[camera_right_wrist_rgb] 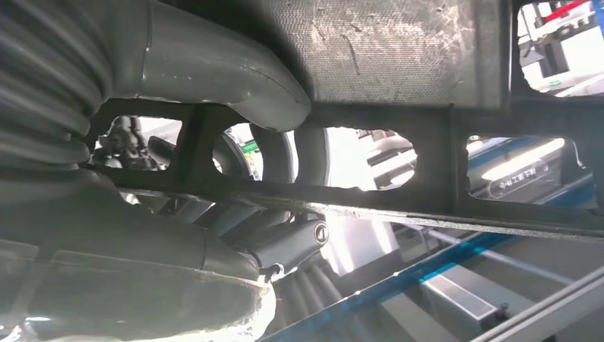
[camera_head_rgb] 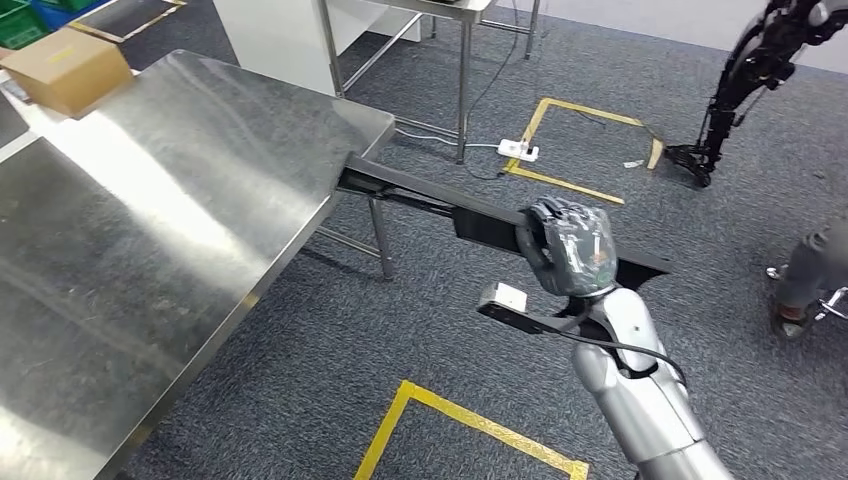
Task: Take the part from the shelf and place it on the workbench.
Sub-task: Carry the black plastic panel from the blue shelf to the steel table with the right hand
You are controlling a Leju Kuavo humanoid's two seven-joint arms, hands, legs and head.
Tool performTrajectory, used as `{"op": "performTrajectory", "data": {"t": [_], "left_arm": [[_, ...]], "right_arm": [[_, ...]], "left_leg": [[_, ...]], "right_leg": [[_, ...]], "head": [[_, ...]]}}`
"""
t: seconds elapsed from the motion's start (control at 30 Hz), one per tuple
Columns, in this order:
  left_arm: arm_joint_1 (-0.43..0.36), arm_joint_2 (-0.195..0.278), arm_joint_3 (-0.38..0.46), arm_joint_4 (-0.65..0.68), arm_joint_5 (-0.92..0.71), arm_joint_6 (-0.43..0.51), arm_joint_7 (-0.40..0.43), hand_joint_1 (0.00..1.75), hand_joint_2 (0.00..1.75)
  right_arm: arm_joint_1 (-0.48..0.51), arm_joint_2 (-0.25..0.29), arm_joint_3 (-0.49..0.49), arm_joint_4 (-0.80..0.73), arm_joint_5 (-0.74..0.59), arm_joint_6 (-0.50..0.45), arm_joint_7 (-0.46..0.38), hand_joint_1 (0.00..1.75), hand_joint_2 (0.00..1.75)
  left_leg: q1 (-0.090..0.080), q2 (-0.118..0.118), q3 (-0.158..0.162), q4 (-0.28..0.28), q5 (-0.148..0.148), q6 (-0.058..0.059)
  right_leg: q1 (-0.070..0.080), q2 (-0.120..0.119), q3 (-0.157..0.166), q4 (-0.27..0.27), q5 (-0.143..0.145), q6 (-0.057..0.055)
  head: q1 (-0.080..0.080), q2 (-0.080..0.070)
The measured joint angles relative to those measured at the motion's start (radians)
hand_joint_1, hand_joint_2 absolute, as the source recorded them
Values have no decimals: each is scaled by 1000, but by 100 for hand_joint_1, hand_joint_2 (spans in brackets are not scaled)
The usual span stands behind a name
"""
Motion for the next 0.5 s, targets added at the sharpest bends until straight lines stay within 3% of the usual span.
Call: {"op": "performTrajectory", "data": {"t": [0.07, 0.1, 0.13, 0.17, 0.23, 0.3, 0.4, 0.43, 0.5], "left_arm": [[0, 0, 0, 0, -1, 0, 0, 0, 175], [0, -1, 0, 0, -1, 0, 0, 0, 175], [1, -1, 0, 0, -1, 0, 0, 0, 175], [1, -1, 0, 0, -1, 0, 0, 0, 175], [-1, 0, 0, 0, -1, 1, 0, 0, 175], [-4, 0, 0, 0, -1, 1, 0, 0, 175], [-2, 0, 0, 0, -1, 2, -1, 0, 175], [-2, 0, 0, 0, -1, 2, -1, 0, 175], [-3, -1, 0, 0, 0, 2, -2, 0, 175]], "right_arm": [[1, 0, 0, 1, 0, 0, -1, 168, 175], [2, 0, 0, 2, 0, 0, -1, 168, 175], [2, 0, 0, 2, 0, 0, -1, 168, 175], [2, 0, 0, 3, 0, 0, -1, 168, 175], [1, 0, 0, 3, 0, 0, -1, 168, 175], [-1, 0, 0, 3, 0, 0, -1, 168, 175], [-3, -1, 0, 3, 0, 0, -1, 168, 175], [-4, -1, -1, 3, 0, 0, -1, 168, 175], [-5, -5, -2, 4, -2, 0, -3, 168, 175]], "left_leg": [[11, 23, -72, 130, -49, -11], [14, 27, -91, 157, -50, -14], [17, 29, -89, 143, -31, -15], [18, 35, -66, 91, 2, -14], [14, 64, 5, -51, 64, -6], [6, 82, 40, -121, 81, 5], [0, 59, 52, -142, 86, 22], [1, 50, 61, -153, 92, 29], [3, 33, 73, -170, 103, 40]], "right_leg": [[2, -15, 0, 0, -3, -3], [3, -24, 0, 0, -4, -4], [3, -32, 1, 0, -5, -5], [3, -39, 2, 0, -6, -5], [5, -53, 6, 0, -9, -2], [7, -66, 10, -2, -12, 5], [10, -77, 17, -7, -16, 21], [11, -66, 13, 7, -25, 22], [12, -30, -30, 102, -67, 13]], "head": [[-3, 0], [-3, 0], [-3, 0], [-3, 0], [-3, 0], [-3, 0], [-2, 0], [-1, 0], [4, 0]]}}
